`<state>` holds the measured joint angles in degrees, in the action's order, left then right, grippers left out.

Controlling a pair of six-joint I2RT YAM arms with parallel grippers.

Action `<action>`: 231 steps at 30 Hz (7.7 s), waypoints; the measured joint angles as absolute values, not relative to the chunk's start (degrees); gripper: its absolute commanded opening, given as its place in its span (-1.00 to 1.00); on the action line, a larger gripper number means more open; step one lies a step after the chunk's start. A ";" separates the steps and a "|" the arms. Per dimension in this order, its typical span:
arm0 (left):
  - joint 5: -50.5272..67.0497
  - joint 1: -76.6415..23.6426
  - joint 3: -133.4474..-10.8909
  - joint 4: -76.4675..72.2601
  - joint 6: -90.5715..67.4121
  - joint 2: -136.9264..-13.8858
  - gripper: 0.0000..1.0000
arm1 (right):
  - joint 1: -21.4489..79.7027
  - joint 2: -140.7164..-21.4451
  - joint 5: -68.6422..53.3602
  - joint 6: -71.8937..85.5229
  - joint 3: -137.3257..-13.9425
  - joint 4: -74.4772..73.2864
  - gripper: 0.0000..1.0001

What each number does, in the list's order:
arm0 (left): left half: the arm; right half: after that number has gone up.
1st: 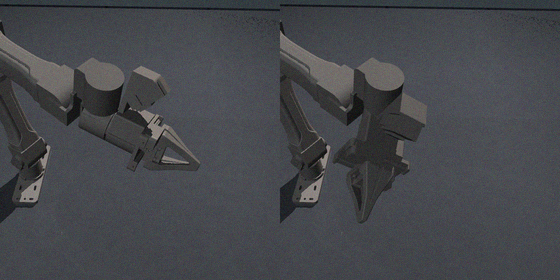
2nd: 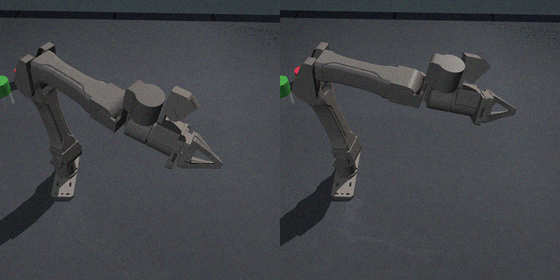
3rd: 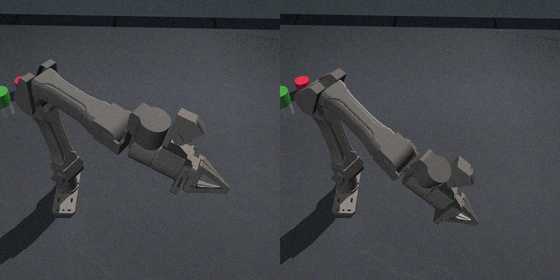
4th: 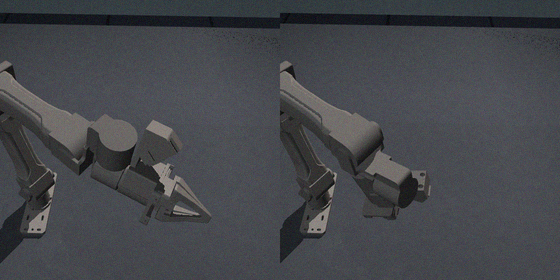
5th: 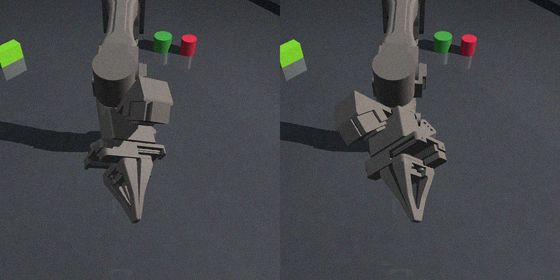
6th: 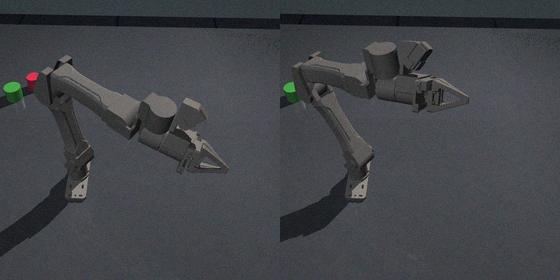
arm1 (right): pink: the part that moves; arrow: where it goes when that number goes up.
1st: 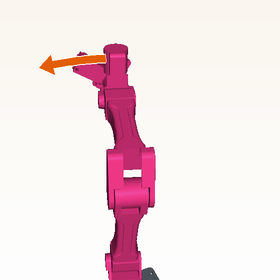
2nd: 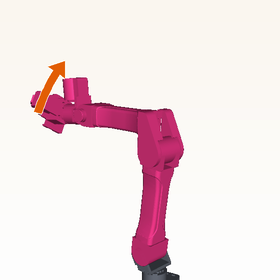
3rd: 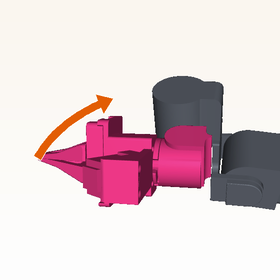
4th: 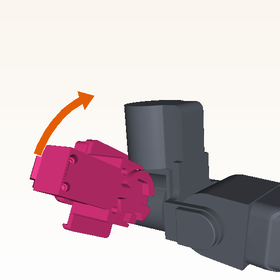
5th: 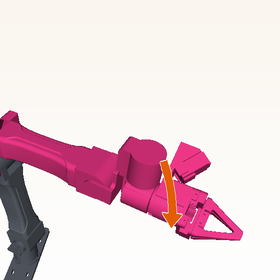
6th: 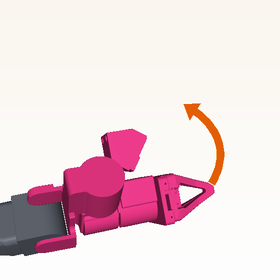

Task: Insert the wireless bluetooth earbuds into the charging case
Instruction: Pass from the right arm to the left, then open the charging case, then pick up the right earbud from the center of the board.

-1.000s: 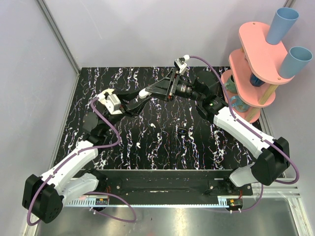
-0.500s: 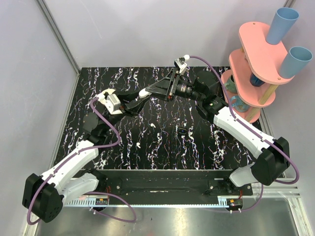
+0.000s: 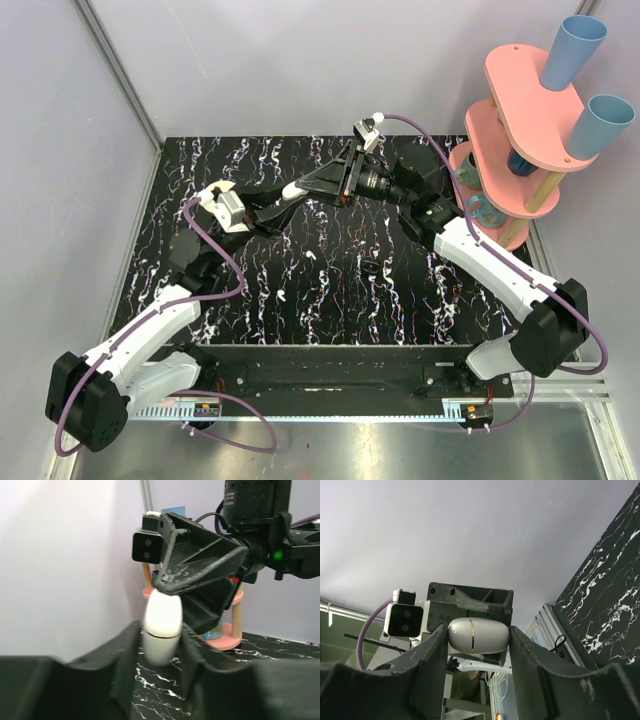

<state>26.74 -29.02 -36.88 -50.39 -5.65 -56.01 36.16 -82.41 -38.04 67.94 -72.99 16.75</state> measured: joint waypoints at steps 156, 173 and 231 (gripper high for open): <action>30.72 -23.59 -32.12 -23.68 -4.47 -29.17 -1.00 | 41.30 -122.15 -9.67 -2.90 -95.59 -30.70 0.36; 30.70 -23.59 -32.12 -23.46 -4.49 -29.36 -1.00 | 43.29 -125.34 -10.59 -3.25 -96.09 -30.63 0.29; 30.59 -23.59 -32.12 -23.55 -4.54 -30.24 -1.00 | 44.58 -127.48 -9.45 -5.17 -97.89 -29.80 -0.08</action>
